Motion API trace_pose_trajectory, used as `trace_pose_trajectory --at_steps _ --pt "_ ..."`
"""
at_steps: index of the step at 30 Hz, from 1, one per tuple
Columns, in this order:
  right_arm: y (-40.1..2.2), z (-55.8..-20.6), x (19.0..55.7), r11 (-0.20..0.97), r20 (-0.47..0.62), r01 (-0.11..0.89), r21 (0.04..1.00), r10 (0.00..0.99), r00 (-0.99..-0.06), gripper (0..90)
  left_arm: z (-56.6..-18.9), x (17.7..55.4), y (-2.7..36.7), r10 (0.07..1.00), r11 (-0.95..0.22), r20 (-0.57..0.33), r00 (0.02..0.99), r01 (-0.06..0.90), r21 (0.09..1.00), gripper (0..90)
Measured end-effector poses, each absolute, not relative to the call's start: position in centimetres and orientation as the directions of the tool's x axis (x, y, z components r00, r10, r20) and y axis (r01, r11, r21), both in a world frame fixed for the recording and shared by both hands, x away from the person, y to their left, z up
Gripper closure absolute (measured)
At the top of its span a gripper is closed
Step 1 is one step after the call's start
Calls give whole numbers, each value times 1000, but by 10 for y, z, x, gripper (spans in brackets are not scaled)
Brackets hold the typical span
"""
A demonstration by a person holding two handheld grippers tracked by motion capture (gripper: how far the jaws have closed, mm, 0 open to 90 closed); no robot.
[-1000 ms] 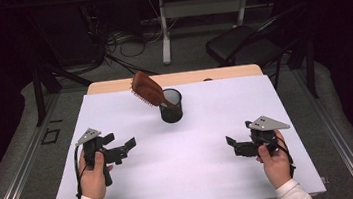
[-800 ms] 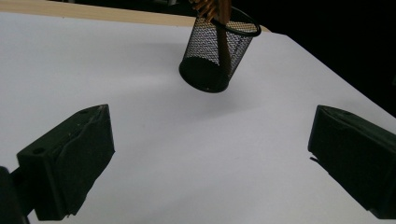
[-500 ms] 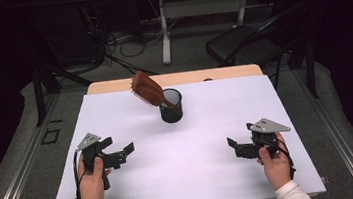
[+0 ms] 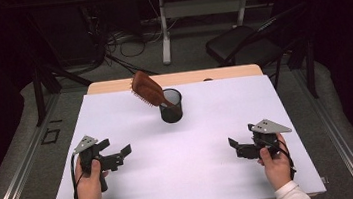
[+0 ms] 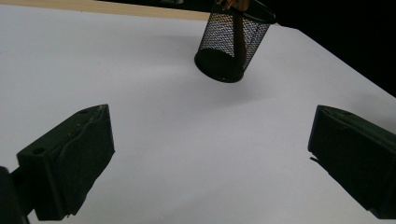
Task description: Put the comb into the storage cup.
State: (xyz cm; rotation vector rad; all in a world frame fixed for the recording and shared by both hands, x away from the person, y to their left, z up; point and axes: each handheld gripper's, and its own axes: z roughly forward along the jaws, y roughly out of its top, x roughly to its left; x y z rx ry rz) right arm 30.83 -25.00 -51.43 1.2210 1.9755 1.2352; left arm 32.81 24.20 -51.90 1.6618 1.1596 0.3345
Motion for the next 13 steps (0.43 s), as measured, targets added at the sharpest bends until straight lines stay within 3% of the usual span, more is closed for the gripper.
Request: trace_pose_trajectory --at_steps 13 --pt "-252 -516 309 171 51 429 887 887 -459 112 -520 329 246 818 17 -317 480 530 848 4"
